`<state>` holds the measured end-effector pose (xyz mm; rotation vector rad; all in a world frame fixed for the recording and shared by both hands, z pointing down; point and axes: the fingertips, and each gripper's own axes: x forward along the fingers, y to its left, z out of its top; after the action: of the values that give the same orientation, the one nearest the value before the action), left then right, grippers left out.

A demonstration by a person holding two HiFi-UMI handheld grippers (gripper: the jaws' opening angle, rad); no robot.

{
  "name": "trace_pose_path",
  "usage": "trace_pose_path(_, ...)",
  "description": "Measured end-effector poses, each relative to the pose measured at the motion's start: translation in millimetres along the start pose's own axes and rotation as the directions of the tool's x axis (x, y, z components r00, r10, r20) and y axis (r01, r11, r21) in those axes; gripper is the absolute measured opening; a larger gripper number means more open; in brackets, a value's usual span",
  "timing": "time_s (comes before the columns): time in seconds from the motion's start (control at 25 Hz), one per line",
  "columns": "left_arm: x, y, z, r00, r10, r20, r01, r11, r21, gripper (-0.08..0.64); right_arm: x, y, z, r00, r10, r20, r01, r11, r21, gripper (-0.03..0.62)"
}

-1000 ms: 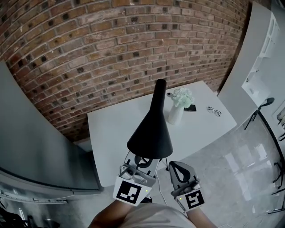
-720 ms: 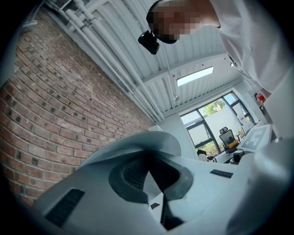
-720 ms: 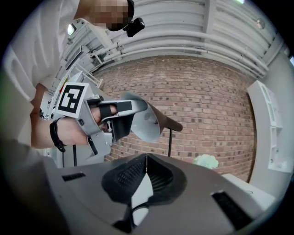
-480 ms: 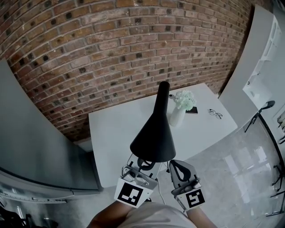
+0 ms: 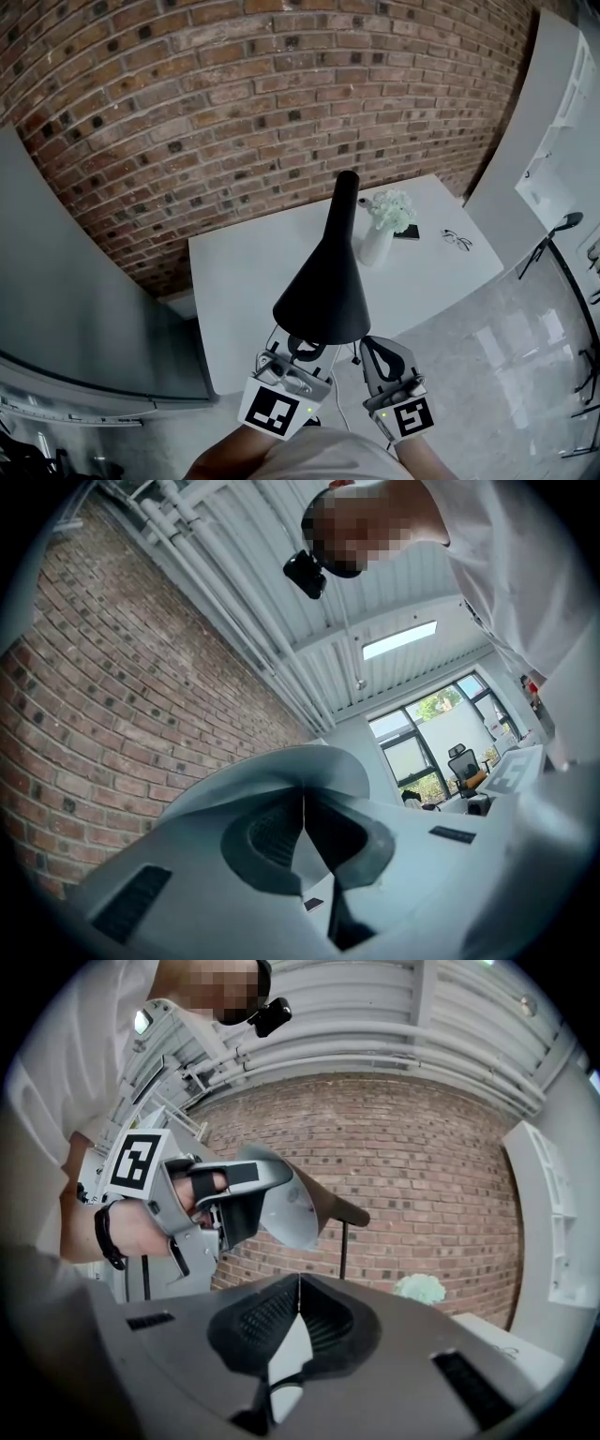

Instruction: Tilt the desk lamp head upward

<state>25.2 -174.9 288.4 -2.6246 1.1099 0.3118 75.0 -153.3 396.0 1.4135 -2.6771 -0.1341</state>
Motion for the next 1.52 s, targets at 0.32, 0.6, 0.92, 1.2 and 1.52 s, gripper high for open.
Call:
trace_pose_path(0.32,-1,1,-1,1.0,-0.002,-0.01,0.002,1.0,0.01,0.008,3,0,2,1.0,0.007,0.006,-0.007,1.0,-0.001,0.017)
trace_pose_path(0.6,-2,4,0,1.0,0.014,0.0,-0.014,1.0,-0.004,0.008,-1,1,2,1.0,-0.003,0.004,0.003,1.0,0.005,0.017)
trace_pose_path(0.92,-6,2,-3,1.0,0.023,-0.002,-0.024,0.999,-0.036,0.006,-6,2,2,1.0,-0.012,0.006,0.012,1.0,0.015,0.017)
trace_pose_path(1.2,-9,1,-7,0.999,0.033,-0.007,-0.034,0.998,-0.052,0.006,-10,6,-3,1.0,-0.004,-0.017,0.004,1.0,0.013,0.017)
trace_pose_path(1.52,-10,-2,-9,0.999,0.034,-0.009,-0.034,0.998,-0.061,0.006,-12,5,-3,1.0,-0.006,-0.008,0.006,1.0,0.022,0.017)
